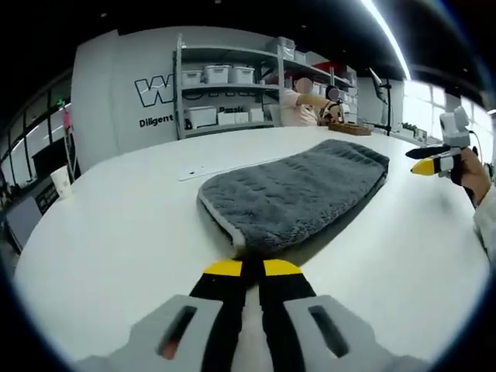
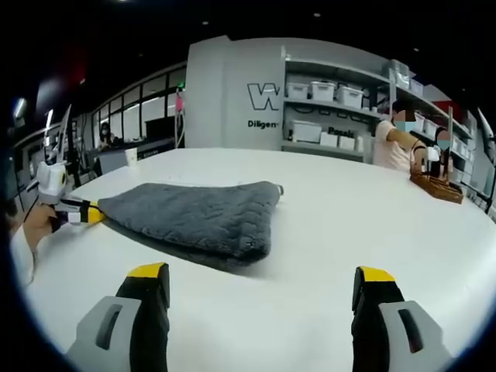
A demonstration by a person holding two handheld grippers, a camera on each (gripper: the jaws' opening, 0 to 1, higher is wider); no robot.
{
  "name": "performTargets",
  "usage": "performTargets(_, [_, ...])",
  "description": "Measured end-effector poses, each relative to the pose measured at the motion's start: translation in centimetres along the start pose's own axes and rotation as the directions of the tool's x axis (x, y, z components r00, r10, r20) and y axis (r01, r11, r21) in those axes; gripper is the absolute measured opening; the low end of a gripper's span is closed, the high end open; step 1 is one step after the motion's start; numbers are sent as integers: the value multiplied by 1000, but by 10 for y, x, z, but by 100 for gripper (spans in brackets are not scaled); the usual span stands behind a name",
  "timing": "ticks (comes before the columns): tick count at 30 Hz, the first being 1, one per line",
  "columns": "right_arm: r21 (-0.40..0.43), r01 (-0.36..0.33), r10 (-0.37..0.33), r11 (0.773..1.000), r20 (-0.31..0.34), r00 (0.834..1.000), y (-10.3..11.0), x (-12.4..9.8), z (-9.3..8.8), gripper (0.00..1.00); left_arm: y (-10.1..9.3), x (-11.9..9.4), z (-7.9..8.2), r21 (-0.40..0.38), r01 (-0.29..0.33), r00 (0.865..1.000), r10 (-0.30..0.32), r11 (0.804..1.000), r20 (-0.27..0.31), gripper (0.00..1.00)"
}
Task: Open the folded towel by lifting each exposed corner and separating the folded layers until the towel lies flat within the target outline without major curled edges
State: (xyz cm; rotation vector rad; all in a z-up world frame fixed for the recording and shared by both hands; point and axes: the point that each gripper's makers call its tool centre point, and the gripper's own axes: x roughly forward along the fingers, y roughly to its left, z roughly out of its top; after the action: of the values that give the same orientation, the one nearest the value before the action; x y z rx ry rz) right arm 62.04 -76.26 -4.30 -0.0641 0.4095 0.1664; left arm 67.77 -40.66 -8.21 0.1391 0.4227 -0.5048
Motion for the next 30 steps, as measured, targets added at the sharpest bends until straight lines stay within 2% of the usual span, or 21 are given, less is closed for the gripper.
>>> performTargets(30, [-31,-10,9,999,-23,1000,5,3,-2,99,38,-44,-15,13,-62,997,63,998,-54,4])
